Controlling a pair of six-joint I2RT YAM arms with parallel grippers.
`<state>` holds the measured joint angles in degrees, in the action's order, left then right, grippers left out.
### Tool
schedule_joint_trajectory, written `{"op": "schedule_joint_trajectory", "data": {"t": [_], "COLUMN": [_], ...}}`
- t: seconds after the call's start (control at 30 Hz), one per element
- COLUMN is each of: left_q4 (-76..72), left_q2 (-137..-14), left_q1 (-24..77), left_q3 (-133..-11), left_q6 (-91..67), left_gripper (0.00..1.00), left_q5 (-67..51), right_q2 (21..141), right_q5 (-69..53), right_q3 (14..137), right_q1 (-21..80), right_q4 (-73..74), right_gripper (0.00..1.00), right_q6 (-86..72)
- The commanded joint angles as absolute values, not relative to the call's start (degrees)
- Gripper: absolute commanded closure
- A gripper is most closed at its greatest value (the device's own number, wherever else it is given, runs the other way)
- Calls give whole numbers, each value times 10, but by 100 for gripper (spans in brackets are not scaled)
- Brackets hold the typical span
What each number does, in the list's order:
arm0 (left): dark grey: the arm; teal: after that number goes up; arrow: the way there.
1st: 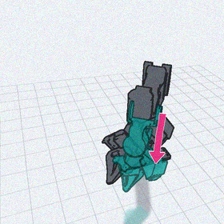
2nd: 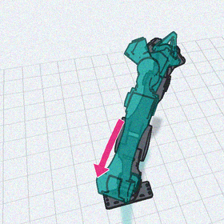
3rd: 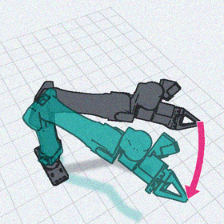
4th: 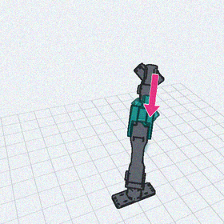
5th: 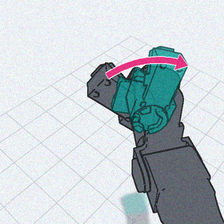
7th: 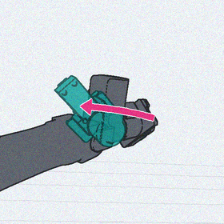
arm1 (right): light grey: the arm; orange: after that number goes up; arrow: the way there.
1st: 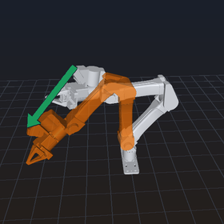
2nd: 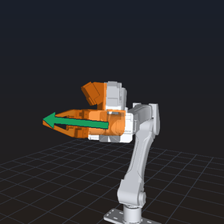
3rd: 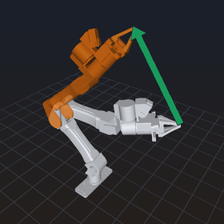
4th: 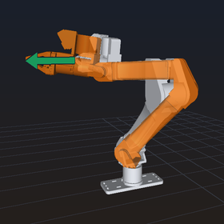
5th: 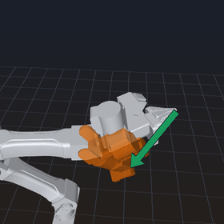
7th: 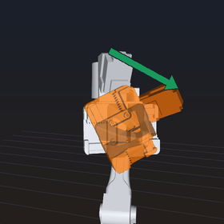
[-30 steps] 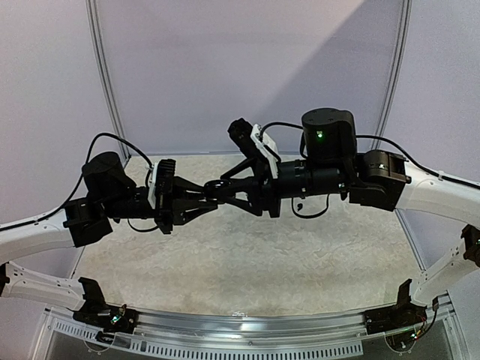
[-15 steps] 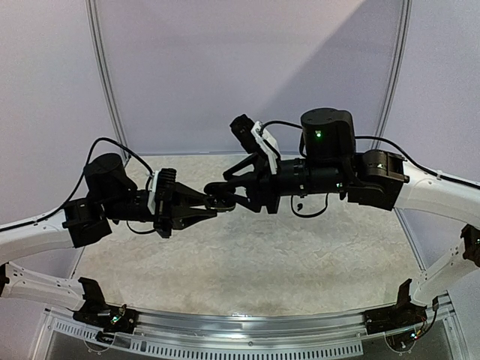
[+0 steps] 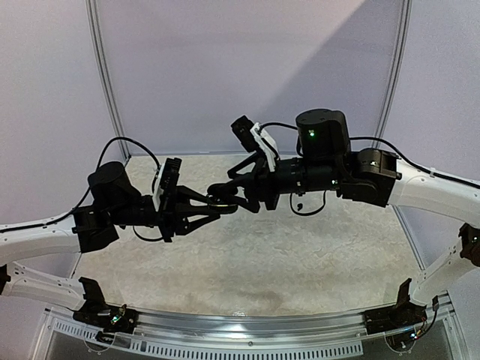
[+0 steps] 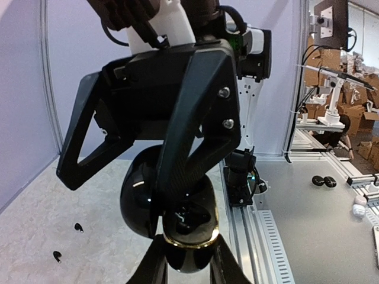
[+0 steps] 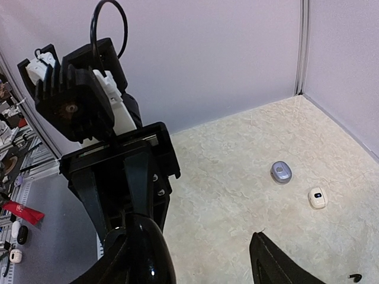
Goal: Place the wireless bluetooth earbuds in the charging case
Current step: Open the charging case, then adjust the right earbud at the center of the board.
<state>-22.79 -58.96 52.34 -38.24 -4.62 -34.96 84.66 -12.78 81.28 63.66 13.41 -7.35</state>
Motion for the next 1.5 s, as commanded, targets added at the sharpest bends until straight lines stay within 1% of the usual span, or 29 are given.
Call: {"op": "schedule_joint_trajectory", "data": {"t": [0.0, 0.17, 0.33, 0.43, 0.53, 0.63, 0.7, 0.8, 0.93, 1.07, 1.3, 1.47], "left_q4": [-278, -290, -289, -291, -293, -294, -289, -281, -282, -292, -298, -315], "left_q2": [-601, -606, -603, -605, -606, -603, -601, -600, -602, -618, -641, -658], "left_q1": [529, 529, 528, 528, 524, 517, 511, 501, 493, 483, 462, 461], "left_q3": [-372, -364, -356, -352, -345, -340, -338, -338, -336, -340, -345, -347], "left_q6": [-108, -125, -137, -144, -146, -148, -149, -143, -120, -98, -99, -103], "left_gripper": [100, 100, 100, 100, 100, 100, 100, 100, 100, 100, 100, 100], "left_q5": [-331, -322, -305, -286, -266, -252, -249, -249, -248, -255, -261, -270], "right_q2": [861, 870, 856, 835, 808, 785, 776, 784, 841, 922, 1090, 1214], "right_q5": [-156, -167, -165, -77, -9, 91, 141, 199, 177, 172, 145, 126], "right_q3": [839, 867, 875, 884, 874, 852, 838, 827, 828, 870, 974, 1074], "right_q1": [629, 624, 617, 602, 569, 543, 513, 465, 395, 339, 307, 304], "right_q4": [155, 166, 141, 142, 145, 169, 209, 308, 396, 479, 522, 554], "right_gripper": [32, 28, 25, 25, 27, 30, 32, 33, 33, 33, 32, 33], "right_q6": [-77, -77, -81, -99, -172, -230, -280, -370, -403, -385, -332, -299]}}
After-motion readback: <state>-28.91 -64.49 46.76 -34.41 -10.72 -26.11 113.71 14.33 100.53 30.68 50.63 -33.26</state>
